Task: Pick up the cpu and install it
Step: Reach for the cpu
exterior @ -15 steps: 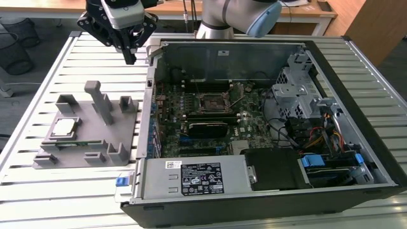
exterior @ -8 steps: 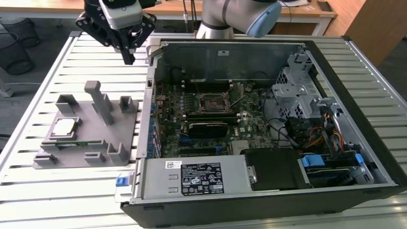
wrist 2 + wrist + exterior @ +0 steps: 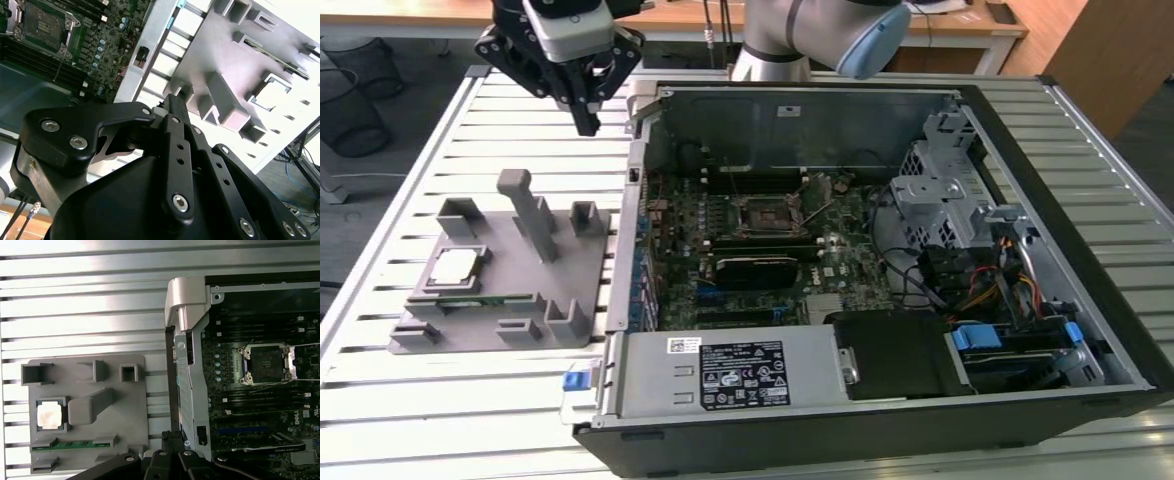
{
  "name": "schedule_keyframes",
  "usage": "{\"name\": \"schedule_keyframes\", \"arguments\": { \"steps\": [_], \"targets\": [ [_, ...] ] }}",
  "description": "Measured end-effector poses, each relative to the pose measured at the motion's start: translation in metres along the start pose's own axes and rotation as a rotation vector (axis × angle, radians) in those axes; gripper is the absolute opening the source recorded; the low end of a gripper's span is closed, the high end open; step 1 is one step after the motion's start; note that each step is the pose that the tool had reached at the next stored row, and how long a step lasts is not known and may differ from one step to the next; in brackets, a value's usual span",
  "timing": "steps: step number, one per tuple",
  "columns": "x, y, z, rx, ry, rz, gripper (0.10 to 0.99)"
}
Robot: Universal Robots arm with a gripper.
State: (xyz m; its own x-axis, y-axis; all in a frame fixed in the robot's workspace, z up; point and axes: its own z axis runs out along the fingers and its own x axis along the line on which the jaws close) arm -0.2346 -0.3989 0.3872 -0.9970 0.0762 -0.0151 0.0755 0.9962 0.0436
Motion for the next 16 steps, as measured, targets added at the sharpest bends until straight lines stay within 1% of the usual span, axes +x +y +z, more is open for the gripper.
{"name": "schedule_keyframes", "arguments": {
  "steps": [16],
  "targets": [
    [0.0052, -0.0004, 0.0005, 0.000, 0.0013, 0.000, 0.106]
  ]
}}
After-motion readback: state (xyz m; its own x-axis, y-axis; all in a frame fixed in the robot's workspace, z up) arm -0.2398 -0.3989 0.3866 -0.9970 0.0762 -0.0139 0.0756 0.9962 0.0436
